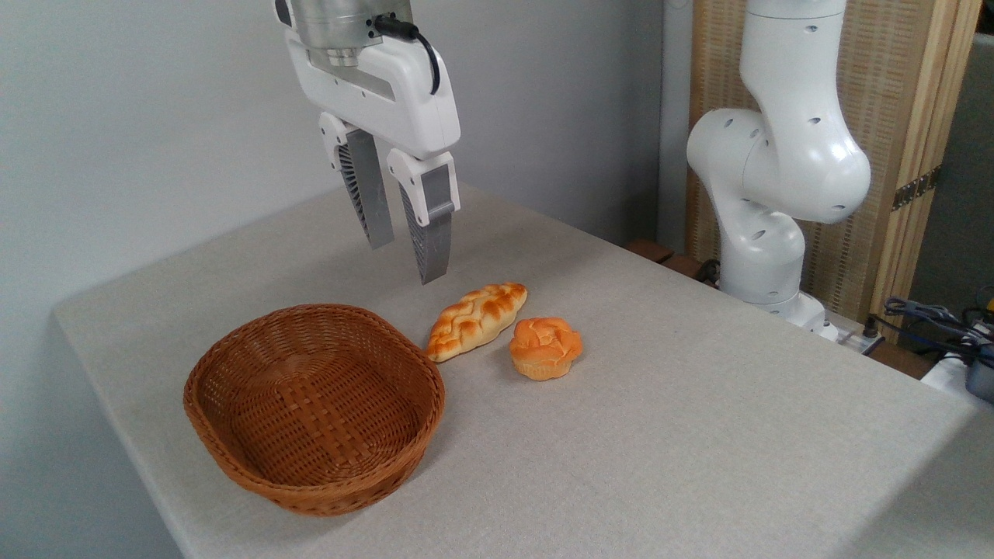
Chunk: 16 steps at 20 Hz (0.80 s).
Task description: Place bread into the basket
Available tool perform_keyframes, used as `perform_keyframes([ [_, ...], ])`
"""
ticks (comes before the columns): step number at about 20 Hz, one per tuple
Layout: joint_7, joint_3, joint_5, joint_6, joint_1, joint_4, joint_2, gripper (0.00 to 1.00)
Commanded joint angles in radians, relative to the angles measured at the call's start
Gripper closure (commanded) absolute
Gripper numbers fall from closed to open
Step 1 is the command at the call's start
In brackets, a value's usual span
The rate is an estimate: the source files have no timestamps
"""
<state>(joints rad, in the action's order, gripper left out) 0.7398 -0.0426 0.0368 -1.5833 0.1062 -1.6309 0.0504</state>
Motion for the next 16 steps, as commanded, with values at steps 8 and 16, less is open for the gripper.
perform_keyframes([
  [8, -0.008, 0.033, 0.021, 0.025, -0.010, -0.007, 0.002, 0.00],
  [16, -0.017, 0.118, 0.090, -0.127, 0.021, -0.300, 0.124, 0.00],
])
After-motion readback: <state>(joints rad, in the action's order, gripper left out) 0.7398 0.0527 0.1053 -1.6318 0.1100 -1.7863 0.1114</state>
